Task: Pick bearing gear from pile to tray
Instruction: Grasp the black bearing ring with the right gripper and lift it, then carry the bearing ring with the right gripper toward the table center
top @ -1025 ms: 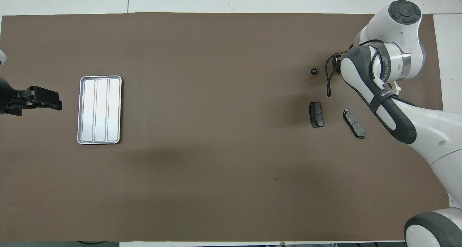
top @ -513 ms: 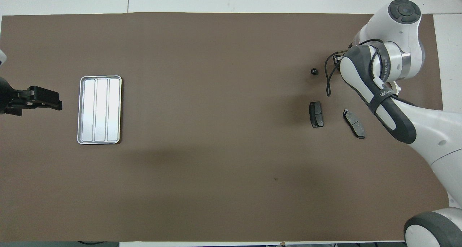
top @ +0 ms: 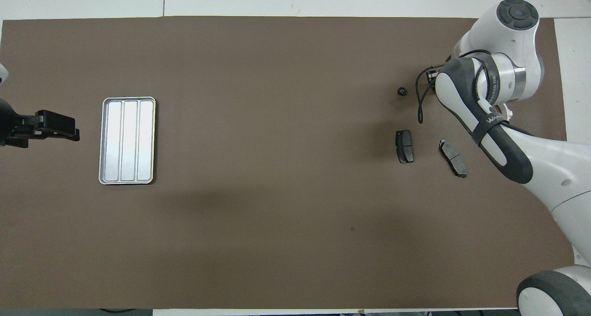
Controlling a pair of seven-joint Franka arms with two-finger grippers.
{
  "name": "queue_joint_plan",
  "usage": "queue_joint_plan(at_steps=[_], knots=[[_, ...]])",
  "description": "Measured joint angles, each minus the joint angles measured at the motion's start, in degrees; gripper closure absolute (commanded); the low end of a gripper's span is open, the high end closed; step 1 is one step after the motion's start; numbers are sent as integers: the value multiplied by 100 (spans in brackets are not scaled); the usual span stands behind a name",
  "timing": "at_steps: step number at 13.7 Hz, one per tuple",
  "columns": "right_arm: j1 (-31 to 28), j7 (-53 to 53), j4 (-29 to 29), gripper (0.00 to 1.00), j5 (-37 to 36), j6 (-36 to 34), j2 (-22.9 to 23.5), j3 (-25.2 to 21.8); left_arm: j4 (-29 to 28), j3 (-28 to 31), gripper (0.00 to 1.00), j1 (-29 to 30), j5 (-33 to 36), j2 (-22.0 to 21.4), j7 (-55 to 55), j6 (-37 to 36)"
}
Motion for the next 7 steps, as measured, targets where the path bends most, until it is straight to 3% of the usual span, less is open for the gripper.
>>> queue_joint_plan(at_steps=[7], knots=[[493, 197, 897, 89, 0, -1773, -565, 49, 0, 0, 0, 0, 0, 0, 0, 0]])
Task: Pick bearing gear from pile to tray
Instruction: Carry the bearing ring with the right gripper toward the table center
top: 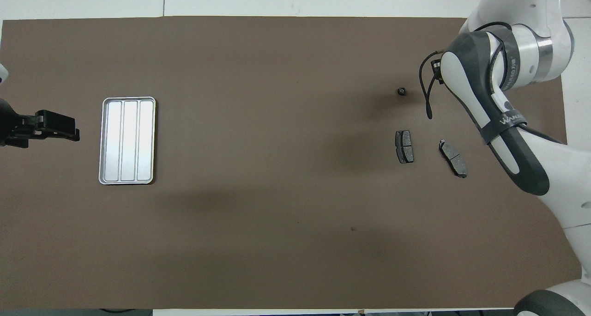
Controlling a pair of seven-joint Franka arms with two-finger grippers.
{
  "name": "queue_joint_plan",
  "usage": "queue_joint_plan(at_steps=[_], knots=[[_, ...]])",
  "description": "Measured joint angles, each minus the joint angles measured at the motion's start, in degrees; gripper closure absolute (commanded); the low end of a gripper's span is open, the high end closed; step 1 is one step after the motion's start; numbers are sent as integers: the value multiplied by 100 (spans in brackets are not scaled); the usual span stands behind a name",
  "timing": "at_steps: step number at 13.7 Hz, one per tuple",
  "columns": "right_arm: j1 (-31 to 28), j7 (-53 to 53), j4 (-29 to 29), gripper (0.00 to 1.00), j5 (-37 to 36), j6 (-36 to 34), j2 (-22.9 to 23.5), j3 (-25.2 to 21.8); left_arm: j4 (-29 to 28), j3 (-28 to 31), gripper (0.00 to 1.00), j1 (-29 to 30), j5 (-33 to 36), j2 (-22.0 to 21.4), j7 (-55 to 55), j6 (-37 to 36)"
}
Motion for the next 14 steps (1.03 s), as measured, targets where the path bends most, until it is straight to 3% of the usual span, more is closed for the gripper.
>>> queue_joint_plan(at_steps=[6, 14], knots=[[907, 1604, 247, 92, 496, -633, -515, 87, 0, -2, 0, 0, 0, 0, 0, 0], [2369, 4804, 261, 95, 673, -390, -539, 99, 0, -23, 0, -5, 0, 0, 0, 0]])
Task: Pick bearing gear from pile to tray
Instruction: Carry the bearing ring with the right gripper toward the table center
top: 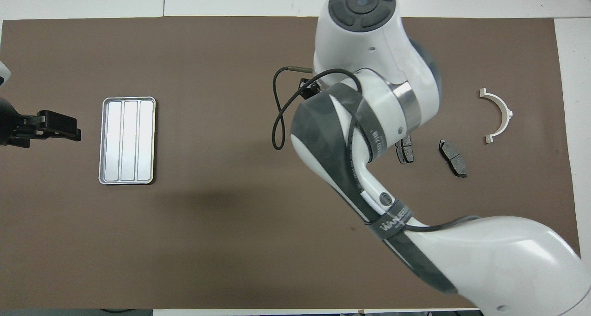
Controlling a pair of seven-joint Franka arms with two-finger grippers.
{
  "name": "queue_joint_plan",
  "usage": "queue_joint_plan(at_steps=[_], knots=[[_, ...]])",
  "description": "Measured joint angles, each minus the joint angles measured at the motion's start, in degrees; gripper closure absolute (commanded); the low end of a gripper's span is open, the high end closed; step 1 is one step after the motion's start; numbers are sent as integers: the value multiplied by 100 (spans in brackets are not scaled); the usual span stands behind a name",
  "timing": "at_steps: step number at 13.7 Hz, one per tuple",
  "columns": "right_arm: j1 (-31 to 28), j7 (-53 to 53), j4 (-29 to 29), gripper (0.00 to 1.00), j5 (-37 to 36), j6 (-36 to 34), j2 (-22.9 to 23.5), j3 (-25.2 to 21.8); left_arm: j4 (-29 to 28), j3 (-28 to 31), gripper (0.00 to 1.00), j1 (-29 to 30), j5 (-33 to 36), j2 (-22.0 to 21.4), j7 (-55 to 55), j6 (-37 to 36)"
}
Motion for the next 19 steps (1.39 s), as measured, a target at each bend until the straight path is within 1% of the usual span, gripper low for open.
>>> queue_joint_plan(at_steps=[5, 10, 12, 14, 19], knots=[[747, 1575, -3, 95, 0, 562, 395, -26, 0, -3, 0, 0, 0, 0, 0, 0], [1346, 2614, -7, 95, 0, 1089, 950, -140, -2, -8, 0, -2, 0, 0, 0, 0], [1522, 2821, -4, 95, 0, 1241, 1183, -192, -6, -10, 0, -2, 0, 0, 0, 0], [1569, 2876, -3, 95, 0, 1333, 1337, -214, -40, -10, 0, -2, 0, 0, 0, 34], [1560, 2876, -2, 95, 0, 1504, 1561, -263, -71, -5, 0, -2, 0, 0, -2, 94]])
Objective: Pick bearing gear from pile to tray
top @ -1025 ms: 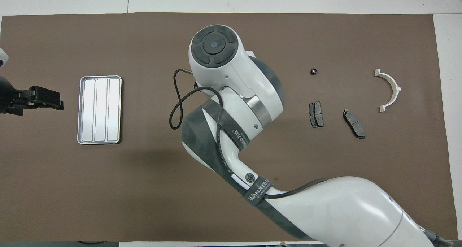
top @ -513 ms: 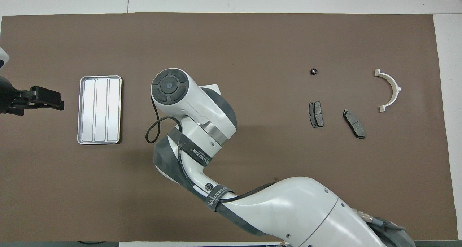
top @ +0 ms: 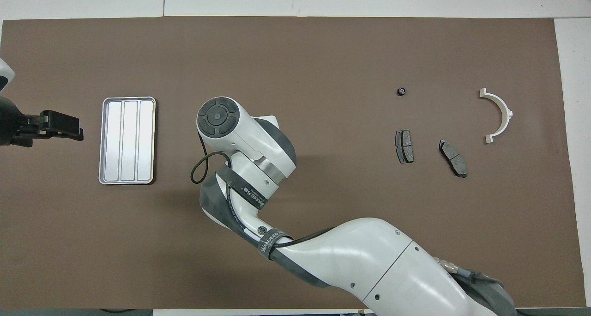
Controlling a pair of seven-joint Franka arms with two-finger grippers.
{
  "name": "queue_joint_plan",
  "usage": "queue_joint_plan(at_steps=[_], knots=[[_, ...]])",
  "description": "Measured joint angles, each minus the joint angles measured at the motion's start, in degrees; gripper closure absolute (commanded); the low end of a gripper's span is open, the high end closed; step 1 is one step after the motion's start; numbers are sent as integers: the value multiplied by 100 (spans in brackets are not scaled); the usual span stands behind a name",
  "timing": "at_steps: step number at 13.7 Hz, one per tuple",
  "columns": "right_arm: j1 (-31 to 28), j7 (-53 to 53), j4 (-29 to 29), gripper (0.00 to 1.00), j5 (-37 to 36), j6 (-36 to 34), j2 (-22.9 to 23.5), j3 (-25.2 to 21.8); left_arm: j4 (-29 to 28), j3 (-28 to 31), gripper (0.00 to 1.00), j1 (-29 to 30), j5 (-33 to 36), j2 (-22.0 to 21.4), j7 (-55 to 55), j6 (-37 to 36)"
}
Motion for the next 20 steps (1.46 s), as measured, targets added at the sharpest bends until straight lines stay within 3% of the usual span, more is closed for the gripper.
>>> queue_joint_plan(at_steps=[4, 7, 9, 10, 14, 20], knots=[[-3, 0, 1, 94, 0, 97, 122, -48, -11, 9, 0, 2, 0, 0, 0, 11], [-3, 0, 1, 82, -1, 147, 161, -50, -41, 9, 0, 2, 0, -3, 0, 14], [-3, 5, 1, 71, -1, 155, 172, -51, -53, 9, 0, 2, 0, -3, 0, 16], [-3, 9, 1, 54, -1, 158, 179, -52, -53, 9, 0, 2, 0, -3, 0, 17], [-2, 14, 2, 12, -17, 174, 199, -52, -53, 9, 0, 2, 0, -4, 0, 19], [-207, -395, 191, 1, -39, 10, -17, -107, -59, -8, 0, -1, 0, -4, -226, 321]])
